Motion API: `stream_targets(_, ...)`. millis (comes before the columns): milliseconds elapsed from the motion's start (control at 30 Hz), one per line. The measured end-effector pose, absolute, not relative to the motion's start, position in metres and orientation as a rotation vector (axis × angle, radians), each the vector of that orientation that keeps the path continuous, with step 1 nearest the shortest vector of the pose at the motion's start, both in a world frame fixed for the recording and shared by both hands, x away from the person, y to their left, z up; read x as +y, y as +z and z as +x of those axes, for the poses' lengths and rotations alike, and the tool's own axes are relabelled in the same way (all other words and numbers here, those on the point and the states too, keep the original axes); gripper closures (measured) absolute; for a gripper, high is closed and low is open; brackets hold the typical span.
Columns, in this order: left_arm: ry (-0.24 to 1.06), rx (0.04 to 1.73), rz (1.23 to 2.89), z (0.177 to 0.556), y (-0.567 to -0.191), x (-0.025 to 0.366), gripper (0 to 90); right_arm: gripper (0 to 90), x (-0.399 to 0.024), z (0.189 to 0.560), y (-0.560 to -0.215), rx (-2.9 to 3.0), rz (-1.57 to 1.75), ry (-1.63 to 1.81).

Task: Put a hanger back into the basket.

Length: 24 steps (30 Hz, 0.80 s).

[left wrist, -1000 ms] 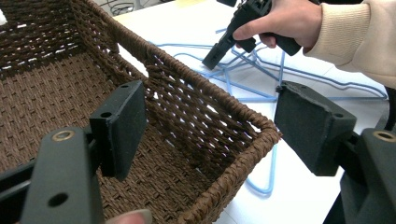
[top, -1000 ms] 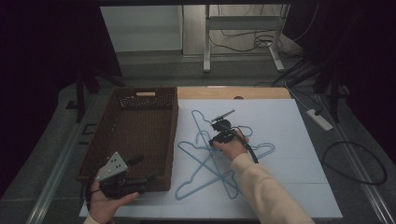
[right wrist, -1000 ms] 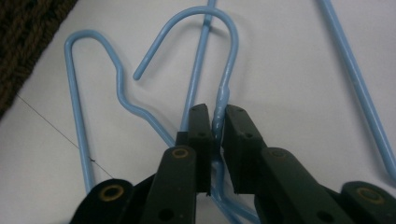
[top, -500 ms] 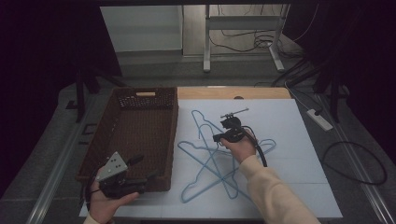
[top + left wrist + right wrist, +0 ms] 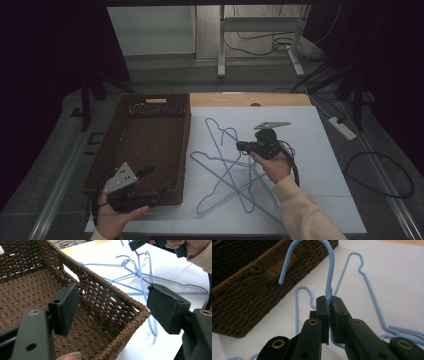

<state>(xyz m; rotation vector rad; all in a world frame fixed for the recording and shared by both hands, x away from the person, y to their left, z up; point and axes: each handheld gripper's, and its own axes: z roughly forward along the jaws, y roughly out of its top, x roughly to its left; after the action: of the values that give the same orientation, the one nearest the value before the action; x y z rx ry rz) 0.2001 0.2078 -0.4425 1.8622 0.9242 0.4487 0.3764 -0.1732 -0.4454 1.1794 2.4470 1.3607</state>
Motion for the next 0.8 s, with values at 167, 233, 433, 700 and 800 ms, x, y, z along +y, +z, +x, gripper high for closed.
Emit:
stream_targets(167, 0.449, 0.922, 1.865, 0.200, -0.442, 0.206, 26.5, 86.5, -0.180, 0.369, -0.441, 2.432, 1.139, 1.422)
stream_targets(233, 0.451, 0.920, 1.867, 0.200, -0.442, 0.205, 26.5, 86.5, -0.183, 0.365, -0.439, 2.419, 1.128, 1.441)
stream_targets(433, 0.451, 0.917, 1.866, 0.201, -0.440, 0.204, 26.6, 86.6, -0.191, 0.357, -0.431, 2.371, 1.118, 1.515)
stream_targets(700, 0.437, 0.909, 1.876, 0.202, -0.437, 0.199, 26.7, 86.6, -0.198, 0.346, -0.422, 2.334, 1.093, 1.555)
stream_targets(800, 0.425, 0.915, 1.881, 0.203, -0.436, 0.197, 27.0, 86.6, -0.197, 0.343, -0.419, 2.319, 1.079, 1.559)
